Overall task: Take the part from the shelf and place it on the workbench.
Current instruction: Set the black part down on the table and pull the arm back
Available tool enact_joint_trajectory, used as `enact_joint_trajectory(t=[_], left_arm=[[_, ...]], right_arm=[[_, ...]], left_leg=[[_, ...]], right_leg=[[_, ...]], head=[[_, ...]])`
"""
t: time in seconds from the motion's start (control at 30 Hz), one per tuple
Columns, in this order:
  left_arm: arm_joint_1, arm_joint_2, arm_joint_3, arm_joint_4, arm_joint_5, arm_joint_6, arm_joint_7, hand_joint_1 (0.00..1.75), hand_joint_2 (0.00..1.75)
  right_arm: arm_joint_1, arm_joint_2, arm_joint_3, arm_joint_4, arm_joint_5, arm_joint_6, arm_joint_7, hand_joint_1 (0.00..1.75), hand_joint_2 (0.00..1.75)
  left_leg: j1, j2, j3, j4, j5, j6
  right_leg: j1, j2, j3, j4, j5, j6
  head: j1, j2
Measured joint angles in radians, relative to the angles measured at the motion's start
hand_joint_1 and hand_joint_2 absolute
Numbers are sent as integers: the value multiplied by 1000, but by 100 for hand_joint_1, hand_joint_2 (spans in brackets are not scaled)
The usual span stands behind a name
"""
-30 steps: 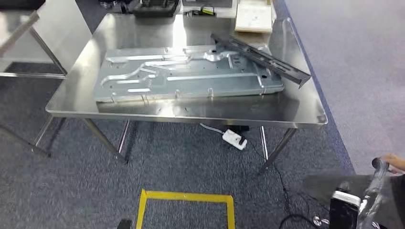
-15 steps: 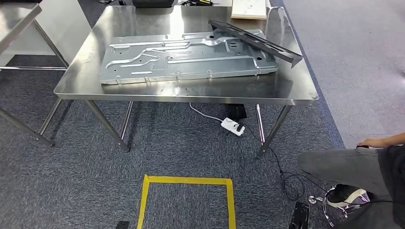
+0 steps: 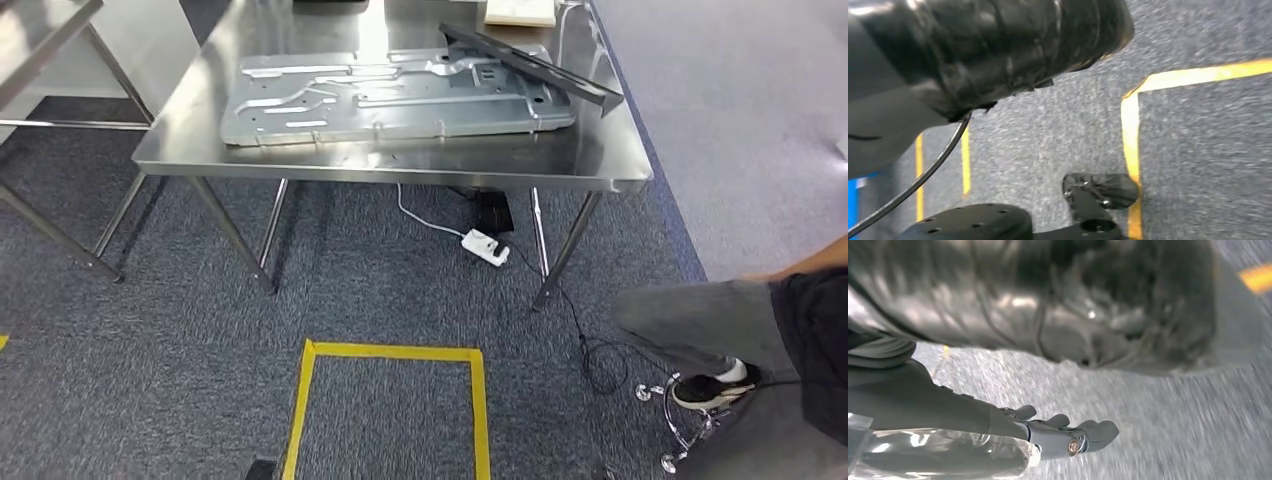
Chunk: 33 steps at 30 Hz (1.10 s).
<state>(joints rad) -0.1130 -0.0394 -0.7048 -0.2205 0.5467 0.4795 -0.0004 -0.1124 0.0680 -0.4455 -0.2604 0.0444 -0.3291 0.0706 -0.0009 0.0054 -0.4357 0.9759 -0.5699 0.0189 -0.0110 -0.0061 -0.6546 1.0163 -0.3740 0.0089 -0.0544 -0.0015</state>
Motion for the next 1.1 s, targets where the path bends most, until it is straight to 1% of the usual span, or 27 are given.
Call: enact_joint_trajectory(t=[0.03,0.07,0.1,0.13,0.2,0.23,0.27,0.3,0.33,0.37,0.43,0.47,0.53,0.6,0.63,0.7,0.73,0.77,0.8,0.83,0.87,0.9,0.93,0.97,1.03,1.07,1.1], left_arm=[[0,0,-1,0,-5,-4,4,0,0],[1,1,-2,0,-8,-10,12,0,0],[2,1,-3,0,-12,-15,21,0,0],[4,2,-3,0,-15,-19,30,0,0],[7,4,-6,1,-25,-20,43,0,0],[7,5,-10,1,-30,-20,47,0,0],[7,5,-14,1,-33,-18,50,0,0],[8,5,-19,1,-35,-17,53,0,0],[8,5,-23,1,-36,-15,56,0,0],[8,5,-26,1,-38,-13,58,0,0],[6,4,-32,1,-40,-6,62,0,0],[5,3,-35,1,-40,-1,64,0,0],[4,3,-41,1,-36,6,69,0,0],[6,3,-45,1,-31,10,76,0,0],[6,3,-46,1,-29,11,79,0,0],[6,2,-48,1,-26,12,83,0,0],[7,2,-50,1,-25,12,83,0,0],[8,1,-51,1,-25,12,84,0,0],[10,1,-52,1,-25,11,85,0,0],[11,1,-52,1,-25,11,85,0,0],[11,1,-52,1,-25,11,86,0,0],[10,0,-52,1,-24,11,87,0,0],[8,-1,-52,1,-23,12,88,0,0],[6,-3,-52,1,-22,12,90,0,0],[6,-4,-52,1,-17,17,95,0,0],[8,-5,-52,1,-14,21,98,0,0],[9,-5,-52,1,-12,26,102,0,0]], right_arm=[[-2,1,-1,8,6,7,12,0,0],[-3,1,-1,15,13,13,25,0,0],[-3,2,-1,20,21,17,38,0,0],[-2,2,-1,25,31,24,54,0,0],[-1,3,0,34,60,42,89,0,0],[0,4,2,38,79,51,105,0,0],[0,4,6,41,99,58,116,0,0],[0,4,12,43,120,64,123,0,0],[1,4,20,45,146,73,127,0,0],[1,4,32,46,185,86,131,0,0],[3,3,70,48,309,133,141,0,0],[5,3,98,48,377,162,150,0,0],[5,3,164,50,471,209,169,0,0],[6,4,220,50,500,236,181,0,0],[8,5,241,51,507,245,185,0,0],[12,5,278,52,515,257,190,0,0],[13,4,295,53,515,259,191,0,0],[14,4,311,53,516,259,192,0,0],[14,4,327,54,516,259,192,0,0],[14,4,342,54,516,260,192,0,0],[13,4,355,54,519,261,193,0,0],[13,3,367,54,522,266,195,0,0],[13,3,379,54,528,275,198,0,0],[13,3,390,54,534,285,202,0,0],[12,3,413,54,546,308,209,0,0],[11,3,423,54,553,316,212,0,0],[10,4,432,54,560,323,214,0,0]], left_leg=[[-1,0,-3,-7,2,10],[-2,1,-8,-8,10,18],[-3,1,-14,-10,17,28],[-3,2,-21,-12,27,37],[-8,-1,-40,-11,43,48],[-11,-5,-52,-10,52,51],[-14,-11,-62,-8,60,52],[-17,-18,-73,-6,68,51],[-18,-26,-82,-2,74,50],[-18,-35,-90,3,79,48],[-18,-52,-109,16,84,43],[-17,-60,-116,22,87,38],[-17,-78,-127,28,95,27],[-17,-69,-144,51,81,15],[-16,-55,-163,87,58,9],[-6,-30,-220,206,-4,-6],[0,-25,-248,266,-25,-13],[6,-22,-263,300,-28,-20],[12,-18,-261,300,-13,-26],[18,-11,-240,262,17,-31],[23,7,-204,196,50,-36],[22,31,-168,131,72,-40],[19,51,-142,82,86,-37],[15,64,-128,54,86,-30],[8,53,-132,44,80,-8],[8,43,-131,39,79,1],[8,32,-131,37,82,10]], right_leg=[[-2,-1,-2,-1,6,7],[-4,-1,-6,3,1,12],[-6,0,-13,20,-22,15],[-7,1,-25,55,-63,16],[-7,3,-58,174,-157,14],[-6,3,-71,235,-181,13],[-5,3,-73,274,-180,11],[-3,4,-60,280,-161,8],[0,9,-28,249,-134,4],[4,24,19,188,-111,-3],[8,63,109,58,-104,-14],[9,73,133,17,-112,-18],[9,60,142,-10,-121,-20],[4,37,144,-23,-116,-25],[1,24,144,-28,-112,-27],[2,-2,140,-30,-109,-31],[2,-15,138,-29,-109,-31],[2,-28,137,-28,-109,-31],[1,-40,136,-27,-109,-30],[0,-51,136,-25,-110,-28],[-1,-62,136,-22,-112,-25],[-1,-71,136,-19,-115,-20],[0,-80,135,-16,-118,-13],[2,-89,135,-14,-121,-6],[4,-108,139,-13,-126,7],[1,-107,141,-10,-130,15],[-2,-92,139,3,-142,21]], head=[[0,0],[0,0],[2,0],[3,0],[5,0],[6,0],[5,0],[5,0],[5,0],[5,0],[5,0],[6,0],[7,0],[5,0],[3,0],[-2,0],[-2,0],[-2,0],[-2,0],[-2,0],[-2,0],[-3,0],[-2,0],[-2,0],[2,0],[3,0],[5,0]])
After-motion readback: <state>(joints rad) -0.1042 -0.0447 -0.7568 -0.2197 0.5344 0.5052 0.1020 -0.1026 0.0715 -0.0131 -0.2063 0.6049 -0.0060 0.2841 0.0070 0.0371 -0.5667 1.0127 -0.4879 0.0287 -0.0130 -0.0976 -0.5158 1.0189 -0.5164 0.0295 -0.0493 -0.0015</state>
